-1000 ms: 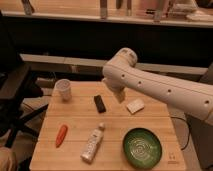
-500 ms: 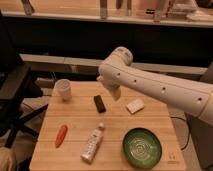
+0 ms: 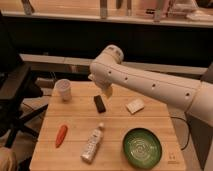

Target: Place the ceramic cup in the ceramic bowl

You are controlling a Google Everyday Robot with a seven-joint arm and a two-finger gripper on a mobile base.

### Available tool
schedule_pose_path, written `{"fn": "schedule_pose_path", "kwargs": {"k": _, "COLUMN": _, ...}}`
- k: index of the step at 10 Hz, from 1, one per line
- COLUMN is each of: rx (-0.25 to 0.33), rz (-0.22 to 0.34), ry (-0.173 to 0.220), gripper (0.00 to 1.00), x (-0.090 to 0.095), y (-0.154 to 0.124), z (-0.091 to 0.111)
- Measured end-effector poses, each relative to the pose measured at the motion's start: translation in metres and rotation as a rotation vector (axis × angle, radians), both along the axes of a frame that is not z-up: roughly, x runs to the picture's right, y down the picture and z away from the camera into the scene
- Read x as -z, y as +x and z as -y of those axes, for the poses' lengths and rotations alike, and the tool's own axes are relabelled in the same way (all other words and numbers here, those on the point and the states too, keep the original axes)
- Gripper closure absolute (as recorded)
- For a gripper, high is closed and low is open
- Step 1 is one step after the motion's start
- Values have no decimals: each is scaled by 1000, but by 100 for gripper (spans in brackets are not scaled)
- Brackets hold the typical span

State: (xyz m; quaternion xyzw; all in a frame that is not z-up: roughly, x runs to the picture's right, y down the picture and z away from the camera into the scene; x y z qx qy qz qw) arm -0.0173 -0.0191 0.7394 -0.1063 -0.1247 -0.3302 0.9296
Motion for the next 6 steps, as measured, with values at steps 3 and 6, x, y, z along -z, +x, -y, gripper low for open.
{"fn": "schedule_pose_path", "kwargs": {"k": 3, "rx": 1, "rz": 36, "ry": 4, "gripper": 20, "x": -6, "y": -18, "z": 11}}
{"fn": "schedule_pose_path", "kwargs": {"k": 6, "rx": 9, "rz": 57, "ry": 9, "gripper": 20, "x": -10, "y": -22, "z": 15}}
